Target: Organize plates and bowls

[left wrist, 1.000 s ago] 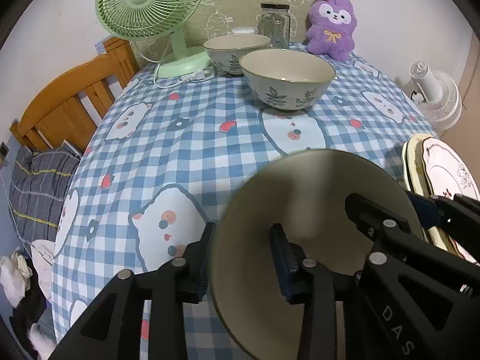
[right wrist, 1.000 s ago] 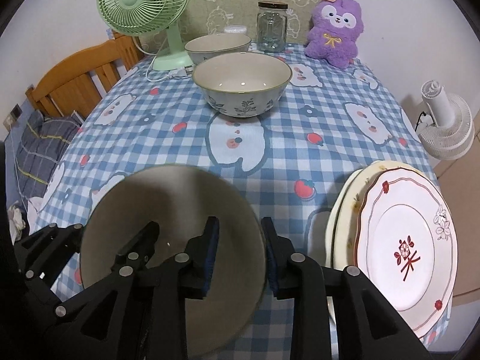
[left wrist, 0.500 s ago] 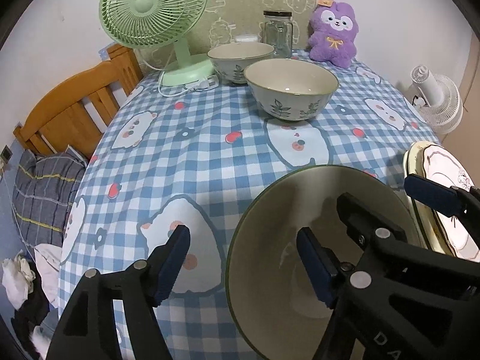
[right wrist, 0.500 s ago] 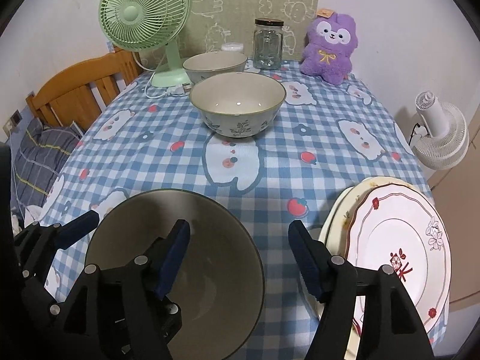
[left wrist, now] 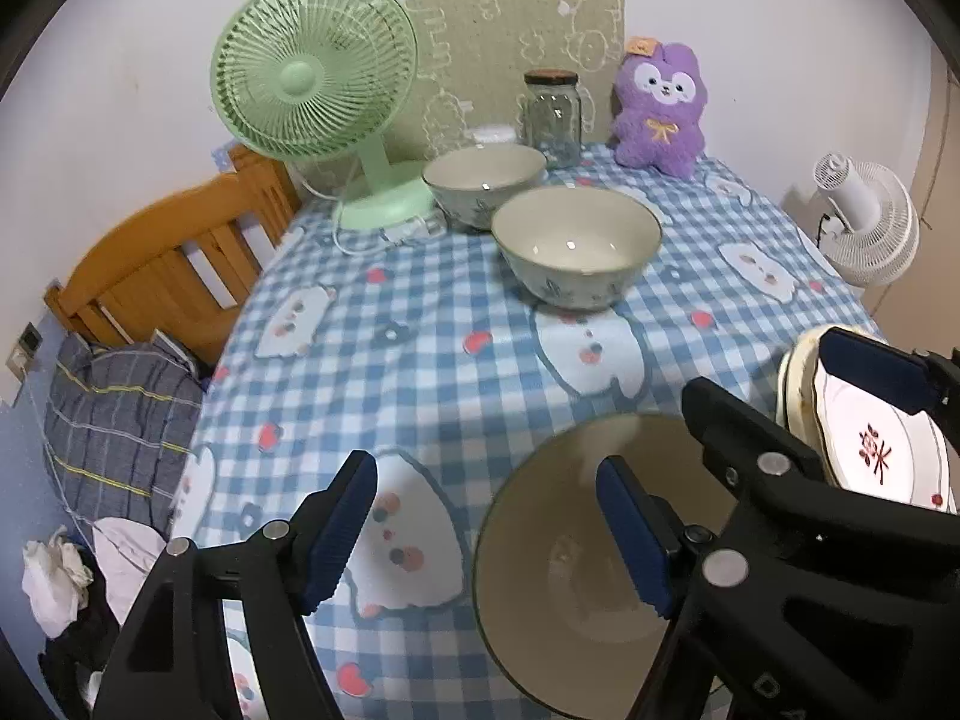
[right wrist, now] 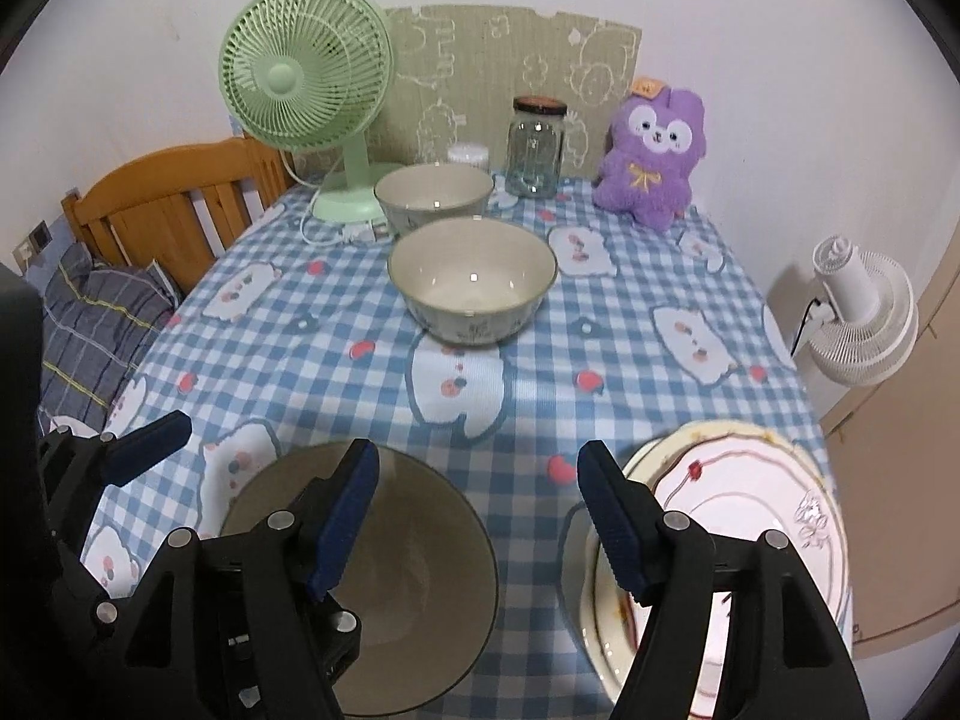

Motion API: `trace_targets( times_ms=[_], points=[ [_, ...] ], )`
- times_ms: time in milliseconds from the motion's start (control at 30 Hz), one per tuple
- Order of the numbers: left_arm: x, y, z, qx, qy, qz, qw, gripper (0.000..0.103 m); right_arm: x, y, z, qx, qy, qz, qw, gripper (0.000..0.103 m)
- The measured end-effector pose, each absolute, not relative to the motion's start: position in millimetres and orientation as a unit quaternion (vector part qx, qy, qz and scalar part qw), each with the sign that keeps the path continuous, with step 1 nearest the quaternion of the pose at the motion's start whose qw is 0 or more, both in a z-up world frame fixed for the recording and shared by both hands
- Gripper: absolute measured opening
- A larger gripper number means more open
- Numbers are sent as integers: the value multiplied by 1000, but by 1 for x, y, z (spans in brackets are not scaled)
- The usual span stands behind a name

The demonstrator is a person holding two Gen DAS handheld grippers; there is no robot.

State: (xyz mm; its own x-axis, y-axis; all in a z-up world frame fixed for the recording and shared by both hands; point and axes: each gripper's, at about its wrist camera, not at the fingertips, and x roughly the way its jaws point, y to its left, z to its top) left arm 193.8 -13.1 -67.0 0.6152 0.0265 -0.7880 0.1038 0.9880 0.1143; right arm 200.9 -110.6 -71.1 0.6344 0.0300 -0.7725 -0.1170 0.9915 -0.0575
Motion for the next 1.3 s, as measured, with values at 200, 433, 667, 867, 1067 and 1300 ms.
trace_targets(
  times_ms=[200, 433, 667, 867, 1067, 1300],
  points=[
    [202, -12, -51, 65, 427, -23, 901, 78, 207, -113, -53, -47, 415, 44, 907, 74],
    [213, -15, -35, 67, 406, -25, 911, 78, 221, -116, -37, -43, 402, 54, 913, 74],
    [233, -18, -26, 59, 401, -28, 914, 78, 239, -121, -28, -49, 391, 53, 918, 74],
    [255, -21, -27, 52, 400, -30, 915, 78, 263, -126, -28, -42, 398, 57, 915, 74],
    [279, -24, -37, 50, 397, -24, 916, 78, 286, -128, -36, -42, 379, 65, 922, 74],
    [315, -23, -56, 65, 413, -29, 908, 77, 320, -131, -57, -42, 388, 78, 917, 74]
  ],
)
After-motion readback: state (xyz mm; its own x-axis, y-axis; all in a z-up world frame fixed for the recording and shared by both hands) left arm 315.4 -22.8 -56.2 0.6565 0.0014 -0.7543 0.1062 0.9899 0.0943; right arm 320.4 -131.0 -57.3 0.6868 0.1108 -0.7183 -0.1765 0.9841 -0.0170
